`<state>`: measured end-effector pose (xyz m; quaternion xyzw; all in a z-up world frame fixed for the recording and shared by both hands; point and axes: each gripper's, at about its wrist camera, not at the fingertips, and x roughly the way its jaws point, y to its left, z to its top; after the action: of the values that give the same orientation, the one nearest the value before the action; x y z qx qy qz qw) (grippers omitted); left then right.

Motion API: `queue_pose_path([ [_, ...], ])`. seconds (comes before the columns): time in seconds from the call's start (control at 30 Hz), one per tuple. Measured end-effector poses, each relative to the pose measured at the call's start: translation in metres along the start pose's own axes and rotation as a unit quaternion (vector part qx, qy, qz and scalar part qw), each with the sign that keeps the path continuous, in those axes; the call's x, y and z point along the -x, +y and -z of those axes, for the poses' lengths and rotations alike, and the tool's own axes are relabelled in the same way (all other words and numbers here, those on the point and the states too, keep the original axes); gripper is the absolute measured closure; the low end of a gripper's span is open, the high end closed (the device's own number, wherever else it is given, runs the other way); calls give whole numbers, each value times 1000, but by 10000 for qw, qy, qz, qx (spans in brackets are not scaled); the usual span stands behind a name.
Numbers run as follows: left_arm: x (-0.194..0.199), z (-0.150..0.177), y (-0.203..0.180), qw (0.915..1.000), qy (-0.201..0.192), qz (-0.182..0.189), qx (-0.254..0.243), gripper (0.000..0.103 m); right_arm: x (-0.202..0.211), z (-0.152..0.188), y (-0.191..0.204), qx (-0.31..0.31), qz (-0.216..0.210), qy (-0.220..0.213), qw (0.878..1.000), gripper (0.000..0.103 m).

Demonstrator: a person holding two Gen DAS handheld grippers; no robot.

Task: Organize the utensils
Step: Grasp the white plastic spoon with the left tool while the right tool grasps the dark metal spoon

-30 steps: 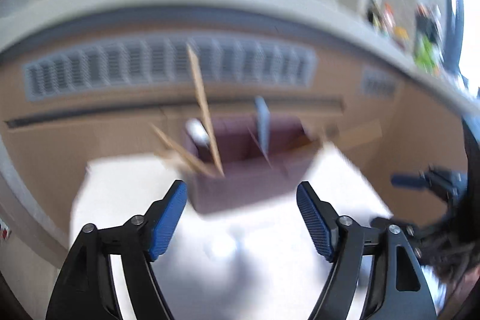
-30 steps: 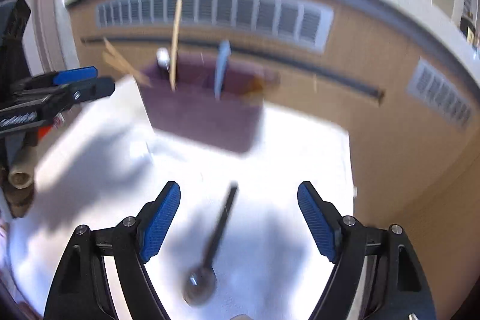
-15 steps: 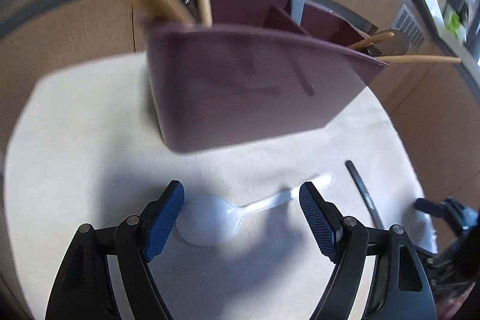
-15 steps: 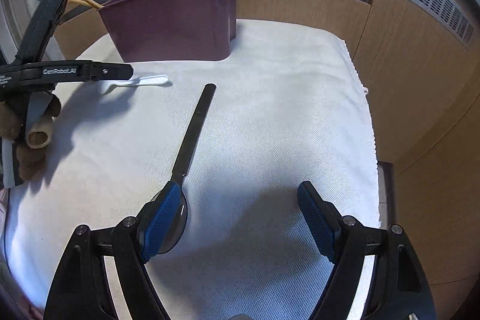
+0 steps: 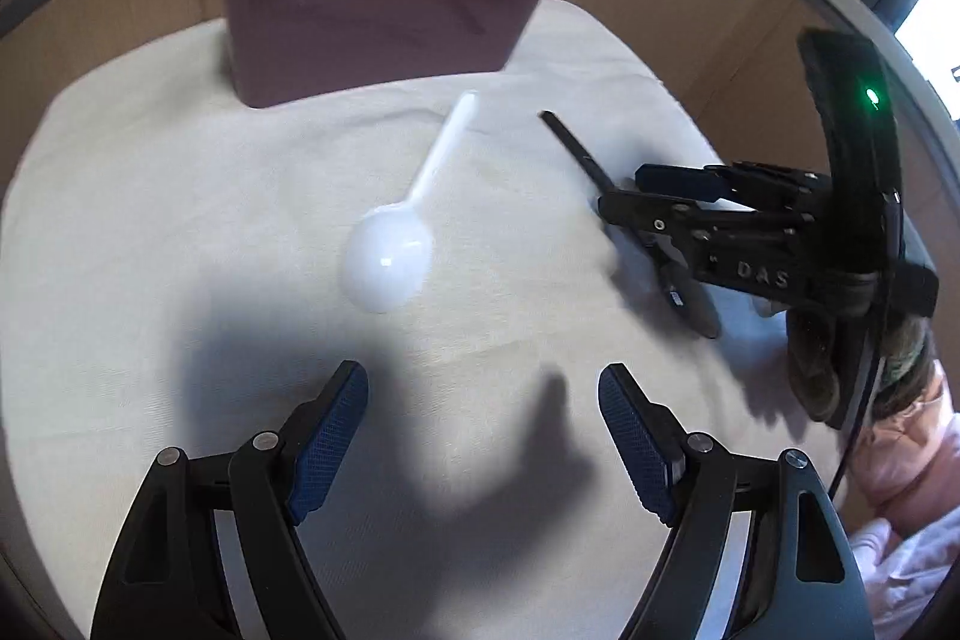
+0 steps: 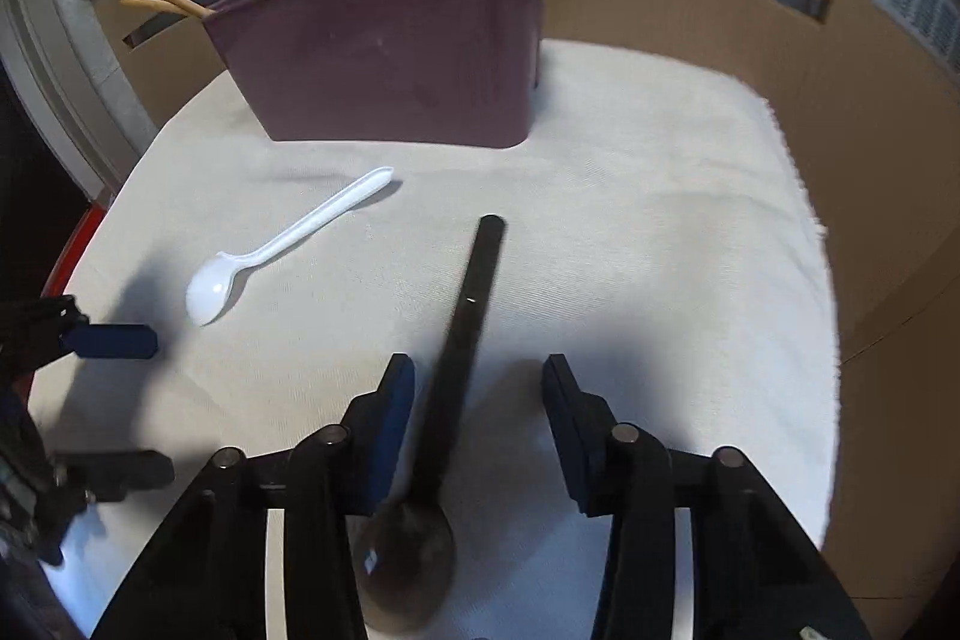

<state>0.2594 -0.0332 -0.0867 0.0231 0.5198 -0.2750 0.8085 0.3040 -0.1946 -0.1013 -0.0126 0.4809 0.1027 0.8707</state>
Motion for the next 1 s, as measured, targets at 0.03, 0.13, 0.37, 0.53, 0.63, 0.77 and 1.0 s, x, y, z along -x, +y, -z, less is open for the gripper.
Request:
queue_pose_path([
  [0.03,2,1,0,9998,-54,-174,-22,24,-2,-3,2,14,88,-45,10000,61],
  [0.13,5,1,3,9987,-80,-502,-18,24,-3,-6,11,180,219,14,9996,86],
  [0.37,-1,-9,12,9978,-53,-662,22,24,14,16,-8,102,484,22,9988,92],
  [0.53,-2,-27,10,9972,-144,-740,-35,24,31,39,-25,-8,566,18,9984,92],
  [0.63,-4,-49,6,9964,-296,-765,-225,24,35,44,-30,-106,534,-36,9985,92],
  [0.77,-21,-81,-2,9963,-190,-719,-422,35,31,45,-31,-114,624,-180,9978,92],
  [1.0,-60,-111,-15,9932,267,-862,-735,77,33,50,-27,-139,659,-374,9970,92],
])
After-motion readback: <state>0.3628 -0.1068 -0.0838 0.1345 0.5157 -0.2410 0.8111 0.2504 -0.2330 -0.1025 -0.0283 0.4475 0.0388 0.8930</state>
